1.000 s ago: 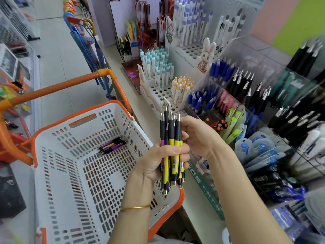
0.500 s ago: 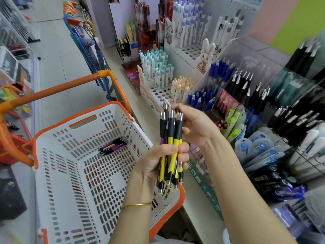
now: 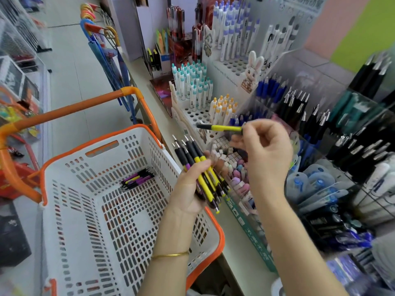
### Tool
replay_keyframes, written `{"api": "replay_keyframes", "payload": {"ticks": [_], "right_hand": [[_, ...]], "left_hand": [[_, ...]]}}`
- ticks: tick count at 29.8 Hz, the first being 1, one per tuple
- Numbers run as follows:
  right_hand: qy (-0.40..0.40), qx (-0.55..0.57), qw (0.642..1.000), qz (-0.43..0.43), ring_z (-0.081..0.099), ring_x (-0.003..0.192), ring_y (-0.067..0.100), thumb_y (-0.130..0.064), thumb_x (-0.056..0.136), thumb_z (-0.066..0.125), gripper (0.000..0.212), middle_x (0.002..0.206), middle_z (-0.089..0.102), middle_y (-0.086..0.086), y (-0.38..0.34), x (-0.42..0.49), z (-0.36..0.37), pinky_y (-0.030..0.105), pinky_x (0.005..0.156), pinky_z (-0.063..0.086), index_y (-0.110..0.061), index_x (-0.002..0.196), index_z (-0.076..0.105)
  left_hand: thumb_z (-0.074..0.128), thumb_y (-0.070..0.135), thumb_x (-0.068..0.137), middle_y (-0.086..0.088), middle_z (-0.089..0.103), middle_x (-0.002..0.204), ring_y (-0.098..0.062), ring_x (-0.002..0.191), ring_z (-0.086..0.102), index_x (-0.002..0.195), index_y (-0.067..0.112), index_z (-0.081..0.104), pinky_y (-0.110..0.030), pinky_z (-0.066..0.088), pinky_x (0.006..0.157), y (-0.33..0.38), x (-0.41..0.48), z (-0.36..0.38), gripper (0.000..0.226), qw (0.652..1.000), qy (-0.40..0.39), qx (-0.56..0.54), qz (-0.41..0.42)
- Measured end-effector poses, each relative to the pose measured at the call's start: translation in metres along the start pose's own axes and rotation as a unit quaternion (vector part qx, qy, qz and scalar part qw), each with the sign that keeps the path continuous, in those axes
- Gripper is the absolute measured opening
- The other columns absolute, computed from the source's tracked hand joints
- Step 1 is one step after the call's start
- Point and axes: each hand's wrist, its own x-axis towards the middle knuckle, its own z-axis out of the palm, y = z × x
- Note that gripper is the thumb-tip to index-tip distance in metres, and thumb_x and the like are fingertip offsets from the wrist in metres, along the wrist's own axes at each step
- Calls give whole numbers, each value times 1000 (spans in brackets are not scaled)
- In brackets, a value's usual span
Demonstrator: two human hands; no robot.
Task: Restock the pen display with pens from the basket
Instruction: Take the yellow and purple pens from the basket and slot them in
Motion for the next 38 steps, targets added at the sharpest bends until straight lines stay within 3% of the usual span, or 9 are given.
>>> {"api": "replay_keyframes", "payload": {"ticks": [6, 9, 15, 17, 19, 24, 28, 32, 38], "right_hand": [[-41, -106, 993, 26, 60, 80, 11, -4, 88, 56, 24, 85, 63, -9, 29, -30, 0, 33, 73, 52, -26, 90, 67], [-58, -139, 988, 19, 56, 86, 0, -3, 88, 55, 28, 88, 62, -14, 31, -36, 1, 18, 79, 46, -26, 92, 70], [-94, -52, 983, 149, 58, 82, -4, -7, 93, 49, 33, 87, 65, -15, 25, -43, 8, 17, 73, 47, -32, 89, 69], [-102, 86, 943, 305, 60, 78, -2, -21, 97, 49, 22, 86, 68, -12, 26, -42, 12, 28, 80, 49, -26, 102, 70], [-138, 280, 834, 455, 66, 89, 6, -39, 95, 51, 30, 91, 73, -7, 24, -43, 19, 37, 90, 50, -21, 112, 68], [-95, 475, 739, 469, 71, 72, 16, -30, 99, 40, 48, 77, 71, 6, 21, -41, 35, 26, 60, 57, -6, 78, 75], [-90, 450, 777, 431, 67, 54, 9, -15, 90, 42, 36, 58, 67, -1, 7, -36, 32, 20, 49, 53, -9, 68, 70], [-93, 501, 745, 431, 64, 48, 13, -10, 96, 33, 58, 54, 64, 5, -4, -35, 25, 21, 44, 51, -6, 51, 69], [-64, 351, 822, 444, 62, 75, 8, -21, 103, 35, 26, 89, 59, 0, 13, -33, 16, 21, 65, 55, -20, 90, 57]], "left_hand": [[65, 9, 68, -6, 70, 77, -18, 70, 70, 95, 8, 65, -29, 57, 57, 5, 4, 9, 27, 995, 62, 10, 71], [66, 10, 72, -4, 74, 96, -19, 87, 72, 112, 8, 64, -33, 58, 65, 5, 1, 14, 40, 993, 60, 29, 99], [76, 6, 78, 1, 70, 82, -19, 83, 72, 115, 4, 61, -38, 60, 75, 7, -1, 23, 40, 949, 184, 148, 211], [77, 7, 79, 12, 69, 77, -5, 78, 69, 106, 16, 62, -21, 57, 70, 9, -4, 29, 32, 906, 196, 254, 276], [79, 10, 77, 15, 67, 82, 4, 80, 65, 103, 22, 61, -8, 50, 68, 7, -10, 34, 34, 855, 184, 363, 321], [83, 14, 73, 22, 64, 86, 9, 86, 60, 96, 38, 55, -3, 42, 75, -1, -19, 37, 43, 772, 120, 502, 371], [83, 15, 72, 18, 66, 88, 7, 86, 61, 101, 22, 62, -3, 43, 74, 1, -20, 37, 37, 766, 98, 520, 365], [81, 12, 73, 19, 67, 86, 9, 82, 62, 99, 16, 66, -3, 43, 72, -2, -21, 40, 30, 777, 83, 518, 349], [80, 11, 75, 34, 62, 76, 12, 77, 60, 81, 37, 56, -1, 42, 66, -6, -24, 51, 35, 801, 66, 506, 314]]}}
